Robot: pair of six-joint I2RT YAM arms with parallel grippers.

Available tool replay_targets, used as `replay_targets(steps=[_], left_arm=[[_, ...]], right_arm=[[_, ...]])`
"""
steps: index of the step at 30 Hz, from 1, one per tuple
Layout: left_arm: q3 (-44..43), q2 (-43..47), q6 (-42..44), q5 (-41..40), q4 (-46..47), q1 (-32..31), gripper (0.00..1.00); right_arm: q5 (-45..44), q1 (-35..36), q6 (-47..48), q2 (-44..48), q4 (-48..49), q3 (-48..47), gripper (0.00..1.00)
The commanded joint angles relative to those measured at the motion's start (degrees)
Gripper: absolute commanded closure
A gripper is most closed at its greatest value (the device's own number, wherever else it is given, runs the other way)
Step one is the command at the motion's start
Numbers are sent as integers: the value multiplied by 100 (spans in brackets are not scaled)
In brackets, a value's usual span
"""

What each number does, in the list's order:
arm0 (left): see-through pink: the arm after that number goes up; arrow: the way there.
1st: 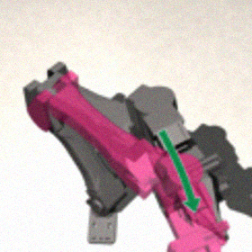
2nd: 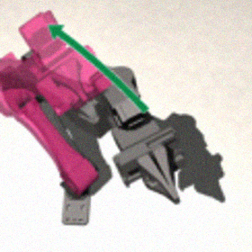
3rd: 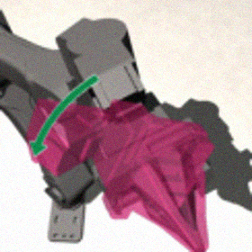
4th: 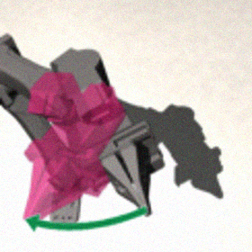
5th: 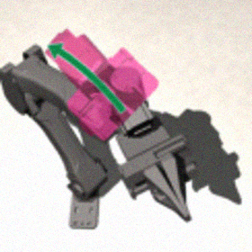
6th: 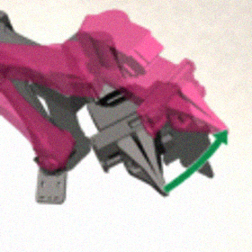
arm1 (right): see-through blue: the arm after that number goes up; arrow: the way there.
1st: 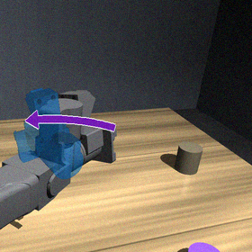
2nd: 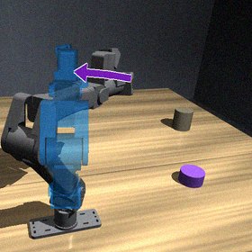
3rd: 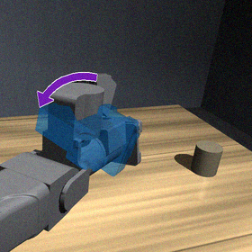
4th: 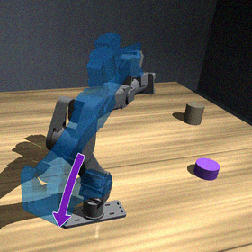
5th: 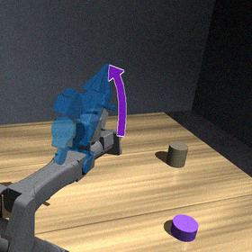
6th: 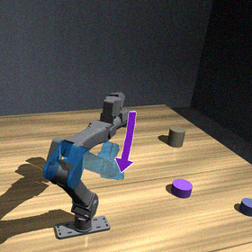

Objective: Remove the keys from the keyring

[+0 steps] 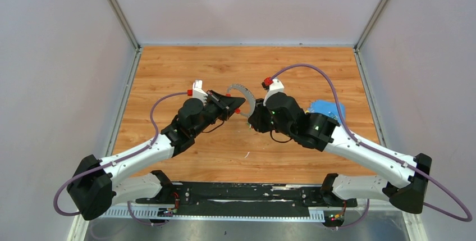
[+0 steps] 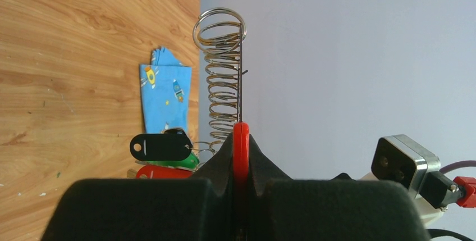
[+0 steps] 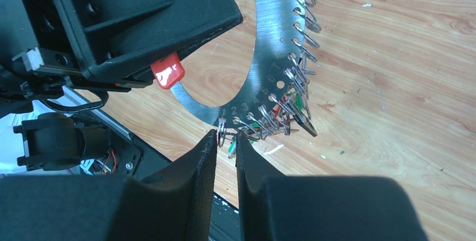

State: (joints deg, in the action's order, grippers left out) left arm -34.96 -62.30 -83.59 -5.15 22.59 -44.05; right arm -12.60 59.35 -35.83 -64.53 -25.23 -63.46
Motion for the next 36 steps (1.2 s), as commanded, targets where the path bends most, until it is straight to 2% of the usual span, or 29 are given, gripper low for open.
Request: replay_targets(steps=[1, 10, 12, 16, 20, 26, 32, 36], left_arm=[[33, 78, -131, -13, 176, 2, 100], [33, 66, -140, -12, 167, 2, 100], [25, 73, -132, -13, 167, 2, 100], [29, 61, -52, 49, 152, 2, 100], [-44, 18, 301, 246, 19, 2, 100], [-260, -229, 1184, 821, -190, 11, 100], [-321, -315, 2000, 1239, -193, 2, 100], [-429, -335, 2563, 1602, -194, 2, 100]], right_arm=[[-284, 111, 123, 144, 255, 120, 79], [-283, 129, 125, 112, 373, 183, 79], [-299, 138, 97, 89, 349, 185, 83], [-456, 137, 67, 81, 165, 88, 99], [-426, 118, 104, 77, -210, -135, 99], [326, -61, 278, -200, -1161, -803, 99], [1883, -589, 524, -627, -1802, -1207, 99], [2356, -847, 571, -766, -2039, -1291, 99]])
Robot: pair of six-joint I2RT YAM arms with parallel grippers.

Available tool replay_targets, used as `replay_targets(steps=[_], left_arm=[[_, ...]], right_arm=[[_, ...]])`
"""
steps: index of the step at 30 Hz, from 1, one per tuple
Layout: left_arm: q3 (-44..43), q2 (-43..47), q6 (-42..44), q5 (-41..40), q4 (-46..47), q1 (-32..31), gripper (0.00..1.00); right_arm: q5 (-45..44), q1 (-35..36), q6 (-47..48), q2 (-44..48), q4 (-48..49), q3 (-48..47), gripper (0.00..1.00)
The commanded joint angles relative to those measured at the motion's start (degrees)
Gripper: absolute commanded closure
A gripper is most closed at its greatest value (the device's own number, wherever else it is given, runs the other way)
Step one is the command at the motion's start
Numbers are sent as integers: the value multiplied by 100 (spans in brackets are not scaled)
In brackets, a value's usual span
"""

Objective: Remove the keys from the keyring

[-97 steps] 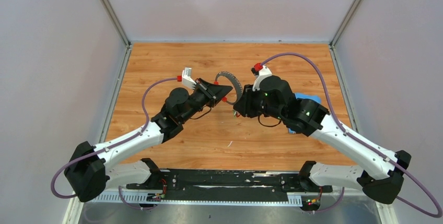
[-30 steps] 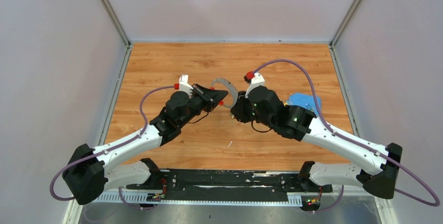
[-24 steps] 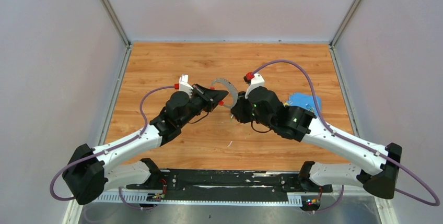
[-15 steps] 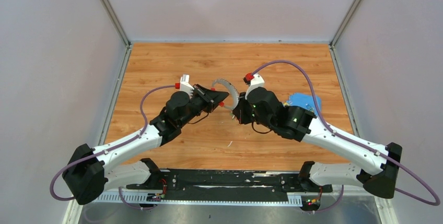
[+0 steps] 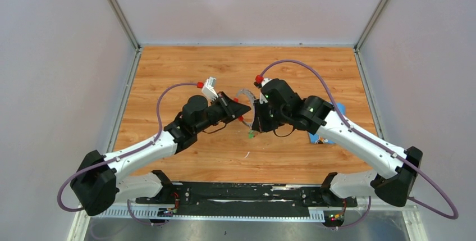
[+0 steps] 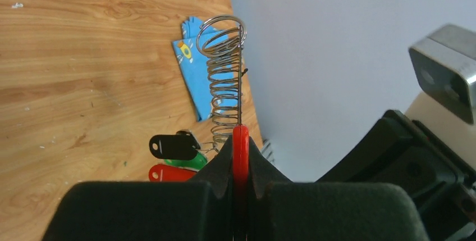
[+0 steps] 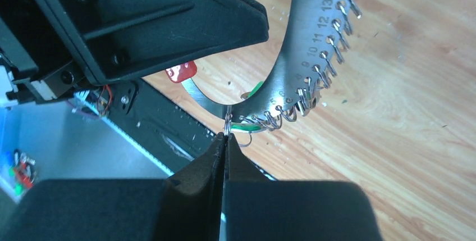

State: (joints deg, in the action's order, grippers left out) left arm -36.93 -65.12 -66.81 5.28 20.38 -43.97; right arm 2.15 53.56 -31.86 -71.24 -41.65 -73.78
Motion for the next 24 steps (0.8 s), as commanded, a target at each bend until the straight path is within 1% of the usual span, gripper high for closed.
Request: replay_targets(steps=[1, 5, 9, 12, 15, 19, 24], left_arm=[[-261, -64, 1039, 659, 27, -11, 100], [-287, -132, 1654, 894, 27, -53, 100], [-211, -132, 2384, 810, 34, -144, 100], [-205, -216, 2737, 869, 36, -181, 100], [-262, -387, 2799, 1051, 36, -236, 100], [-306, -536, 2669, 1166, 36, -279, 100], [-335, -614, 2459, 1334, 45, -278, 100]], right_arm=[[1012, -340, 158, -128, -439, -267, 99], [1414, -589, 79, -244, -532, -200, 99], [1989, -853, -29, -409, -546, 21, 99], [2304, -990, -14, -537, -565, 46, 99], [2240, -997, 130, -697, -683, -217, 99], [2012, -997, 283, -856, -771, -528, 99], [1634, -997, 354, -821, -903, -616, 99]])
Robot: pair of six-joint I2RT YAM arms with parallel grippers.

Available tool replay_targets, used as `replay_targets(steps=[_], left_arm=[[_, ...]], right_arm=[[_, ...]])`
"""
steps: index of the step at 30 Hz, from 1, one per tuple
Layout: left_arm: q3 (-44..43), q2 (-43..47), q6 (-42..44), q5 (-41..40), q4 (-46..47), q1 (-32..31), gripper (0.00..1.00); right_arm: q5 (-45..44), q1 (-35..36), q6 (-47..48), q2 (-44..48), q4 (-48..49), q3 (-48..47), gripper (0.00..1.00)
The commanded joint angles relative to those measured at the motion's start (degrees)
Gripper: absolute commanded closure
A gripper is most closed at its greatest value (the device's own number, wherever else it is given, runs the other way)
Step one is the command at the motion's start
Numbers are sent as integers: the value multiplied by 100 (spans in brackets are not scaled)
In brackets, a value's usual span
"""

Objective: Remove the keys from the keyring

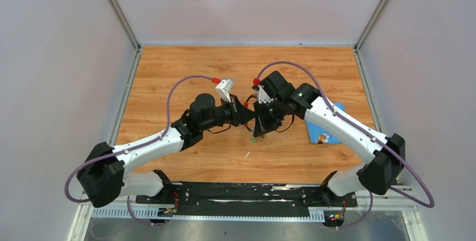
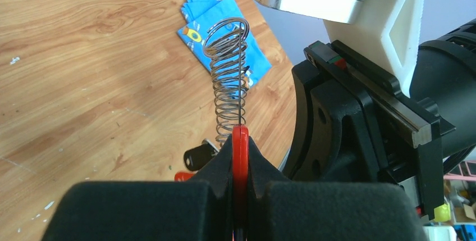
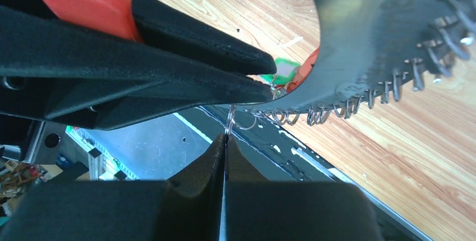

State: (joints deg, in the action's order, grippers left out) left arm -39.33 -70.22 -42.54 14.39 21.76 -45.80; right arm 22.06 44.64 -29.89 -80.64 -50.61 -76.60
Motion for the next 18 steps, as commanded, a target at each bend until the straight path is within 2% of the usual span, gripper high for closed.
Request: replay_targets(steps=[1, 12, 18], left_arm=[[-112, -141, -24, 500, -85, -96, 100], [-245, -469, -857, 828, 29, -96, 100], [-191, -486, -1841, 693, 326, -91, 100]], right_arm=[[-475, -105, 151, 164, -16, -323, 99], [-1327, -105, 23, 763, 463, -132, 93], [-1526, -96, 68, 974, 590, -136, 91]])
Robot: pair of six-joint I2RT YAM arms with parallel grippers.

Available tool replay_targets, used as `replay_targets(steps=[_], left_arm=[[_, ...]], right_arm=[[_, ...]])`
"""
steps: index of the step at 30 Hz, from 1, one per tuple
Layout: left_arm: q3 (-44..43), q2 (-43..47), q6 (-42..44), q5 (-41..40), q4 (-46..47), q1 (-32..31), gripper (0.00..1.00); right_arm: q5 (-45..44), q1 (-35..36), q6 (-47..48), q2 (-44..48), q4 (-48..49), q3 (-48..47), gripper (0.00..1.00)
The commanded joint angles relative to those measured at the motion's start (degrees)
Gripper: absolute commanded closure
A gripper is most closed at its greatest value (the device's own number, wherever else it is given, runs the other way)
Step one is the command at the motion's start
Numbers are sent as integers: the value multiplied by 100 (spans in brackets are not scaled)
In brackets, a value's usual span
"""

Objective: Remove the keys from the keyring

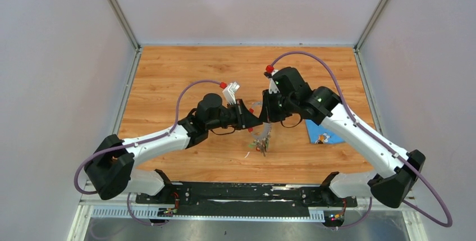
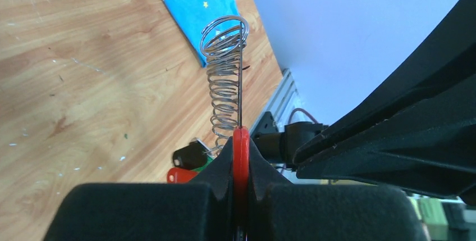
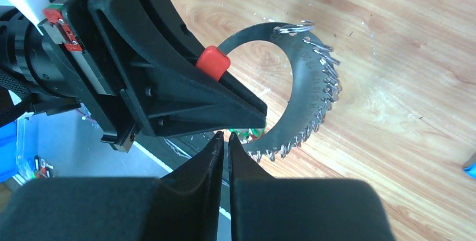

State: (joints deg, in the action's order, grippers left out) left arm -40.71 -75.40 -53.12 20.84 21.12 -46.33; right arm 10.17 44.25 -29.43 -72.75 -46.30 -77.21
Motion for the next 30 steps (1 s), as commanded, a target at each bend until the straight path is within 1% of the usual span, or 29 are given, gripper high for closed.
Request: replay_targets(steps=[1, 7, 10, 18, 22, 26, 29, 30], left_arm=[[-25, 52, -972, -29, 450, -35, 100], [167, 83, -2109, -319, 697, 128, 100], [246, 135, -2666, -538, 806, 191, 100], [215, 377, -3796, -1135, 839, 237, 100], [173, 469, -4047, -1291, 831, 247, 100], [132, 507, -4145, -1325, 832, 289, 100], [117, 511, -4210, -1337, 831, 291, 100], [116, 524, -4226, -1357, 832, 291, 100]], right_arm=[[-362, -59, 68, 274, 188, -69, 89], [-377, -25, 326, 1050, 663, 221, 79], [-429, 125, 465, 1459, 1026, 494, 75], [-475, 488, 616, 2289, 1935, 1362, 70], [-472, 571, 657, 2625, 2493, 1844, 68], [-630, 591, 733, 2788, 2770, 2090, 65], [-586, 626, 744, 2768, 2934, 2179, 65], [-546, 645, 756, 2753, 2979, 2210, 67]])
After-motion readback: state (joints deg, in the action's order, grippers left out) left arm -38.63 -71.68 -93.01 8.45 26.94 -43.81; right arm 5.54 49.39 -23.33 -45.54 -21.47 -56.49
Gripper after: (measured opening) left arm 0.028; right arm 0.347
